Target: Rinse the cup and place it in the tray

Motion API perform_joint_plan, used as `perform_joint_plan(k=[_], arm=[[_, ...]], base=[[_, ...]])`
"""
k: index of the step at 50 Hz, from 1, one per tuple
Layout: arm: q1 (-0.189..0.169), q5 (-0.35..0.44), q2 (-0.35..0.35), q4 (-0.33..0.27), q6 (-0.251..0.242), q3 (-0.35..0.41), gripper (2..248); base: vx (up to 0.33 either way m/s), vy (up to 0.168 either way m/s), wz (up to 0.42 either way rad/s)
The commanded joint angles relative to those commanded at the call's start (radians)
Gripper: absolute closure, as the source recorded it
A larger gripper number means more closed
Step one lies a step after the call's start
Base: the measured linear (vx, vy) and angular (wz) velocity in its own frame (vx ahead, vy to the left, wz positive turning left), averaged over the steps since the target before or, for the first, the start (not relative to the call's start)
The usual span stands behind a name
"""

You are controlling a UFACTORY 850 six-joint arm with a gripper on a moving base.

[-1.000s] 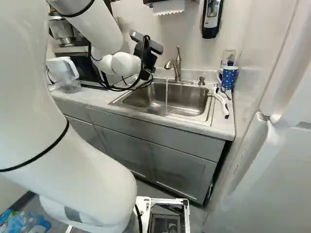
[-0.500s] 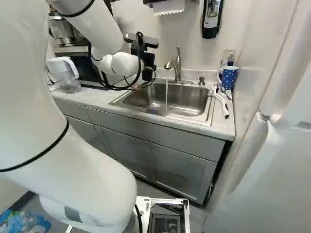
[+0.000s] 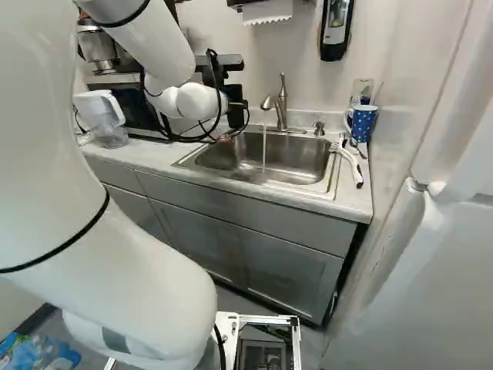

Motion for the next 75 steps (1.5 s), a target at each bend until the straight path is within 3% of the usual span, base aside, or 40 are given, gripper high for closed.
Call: perform_joint_plan(k=[10, 23, 75], arm=[[0.001, 0.000, -0.004, 0.000, 0.000, -0.003, 128], [0.021, 0.000, -0.059, 0.000, 0.000, -0.057, 128], [0.138, 0.000, -0.269, 0.000, 0.000, -0.277, 128]], base=[[0.000, 0.000, 0.000], [0.000, 0.000, 0.000], [0.000, 0.000, 0.000]])
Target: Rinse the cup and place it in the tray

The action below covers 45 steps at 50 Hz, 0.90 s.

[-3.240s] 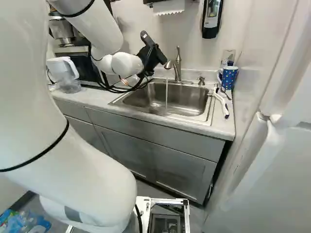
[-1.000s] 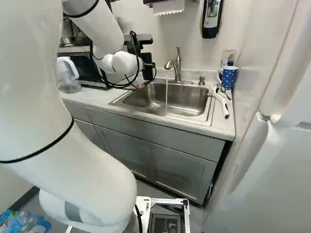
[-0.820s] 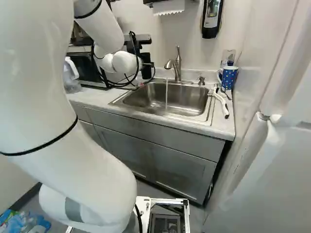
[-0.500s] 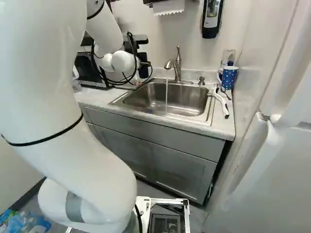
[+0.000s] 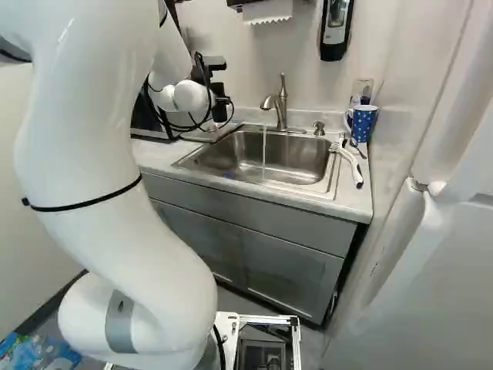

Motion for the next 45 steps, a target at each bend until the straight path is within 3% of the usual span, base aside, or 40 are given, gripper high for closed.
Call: perform_joint_plan(k=[34, 45], arm=[[0.052, 0.000, -0.178, 0.000, 0.000, -0.181, 128], [0.052, 0.000, -0.195, 0.000, 0.000, -0.179, 128]], base=[[0.000, 0.000, 0.000], [0.000, 0.000, 0.000]])
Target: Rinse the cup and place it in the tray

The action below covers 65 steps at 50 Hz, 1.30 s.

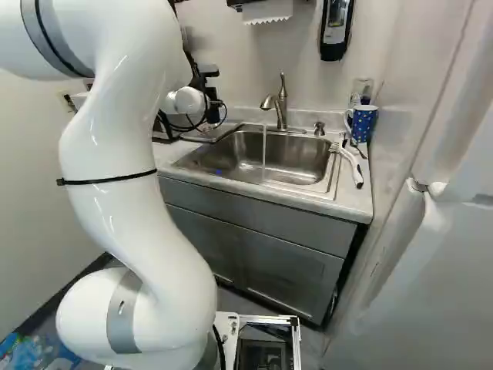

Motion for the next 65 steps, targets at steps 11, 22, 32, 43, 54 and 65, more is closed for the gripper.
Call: perform_joint_plan(k=[11, 22, 32, 43, 54, 65], arm=[[0.000, 0.000, -0.015, 0.000, 0.000, 0.007, 128], [0.000, 0.000, -0.030, 0.000, 0.000, 0.012, 128], [0.000, 0.000, -0.040, 0.000, 0.000, 0.015, 128], [0.000, 0.000, -0.040, 0.000, 0.000, 0.015, 74], [0.000, 0.000, -0.040, 0.000, 0.000, 0.015, 5], [0.000, 0.000, -0.037, 0.000, 0.000, 0.015, 3]], base=[[0.000, 0.000, 0.000], [0.000, 0.000, 0.000], [0.000, 0.000, 0.000], [0.000, 0.000, 0.000], [0.000, 0.000, 0.000], [0.000, 0.000, 0.000]])
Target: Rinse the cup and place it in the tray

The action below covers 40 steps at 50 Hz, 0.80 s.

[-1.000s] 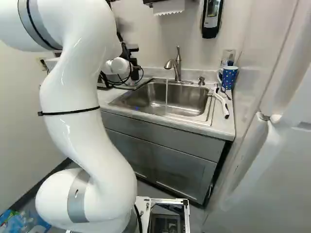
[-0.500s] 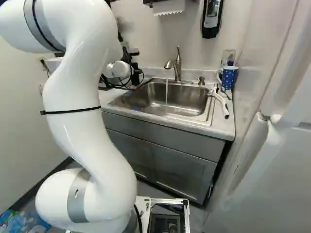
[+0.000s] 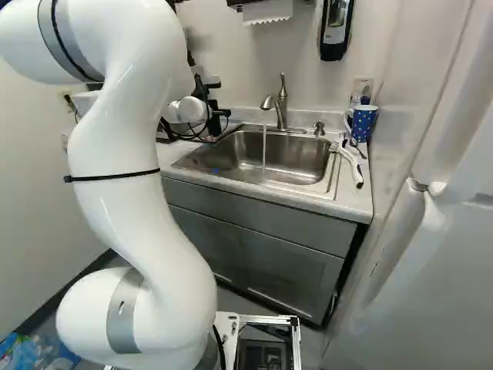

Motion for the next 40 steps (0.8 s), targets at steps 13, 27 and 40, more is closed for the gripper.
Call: perform_joint_plan(k=[13, 27, 40], arm=[[0.000, 0.000, 0.016, 0.000, 0.000, -0.005, 3], [0.000, 0.000, 0.035, 0.000, 0.000, -0.013, 3], [0.000, 0.000, 0.051, 0.000, 0.000, -0.022, 3]], base=[[0.000, 0.000, 0.000], [0.000, 0.000, 0.000], [0.000, 0.000, 0.000]])
